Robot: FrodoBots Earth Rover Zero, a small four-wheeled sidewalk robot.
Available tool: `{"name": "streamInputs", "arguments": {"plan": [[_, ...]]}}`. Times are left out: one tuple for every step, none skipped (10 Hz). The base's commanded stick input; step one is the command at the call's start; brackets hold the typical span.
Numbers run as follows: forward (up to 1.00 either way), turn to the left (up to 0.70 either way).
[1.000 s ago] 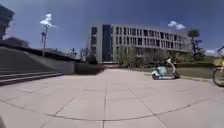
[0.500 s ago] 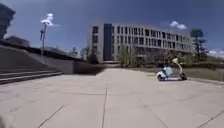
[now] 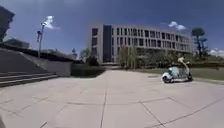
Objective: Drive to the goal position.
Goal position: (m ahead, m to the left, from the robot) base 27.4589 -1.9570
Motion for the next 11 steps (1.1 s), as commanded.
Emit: {"name": "streamInputs", "arguments": {"plan": [[1.00,0.00],[1.00,0.00],[1.00,0.00],[1.00,0.00],[1.00,0.00],[1.00,0.00],[1.00,0.00],[1.00,0.00],[1.00,0.00],[1.00,0.00],[1.00,0.00]]}}
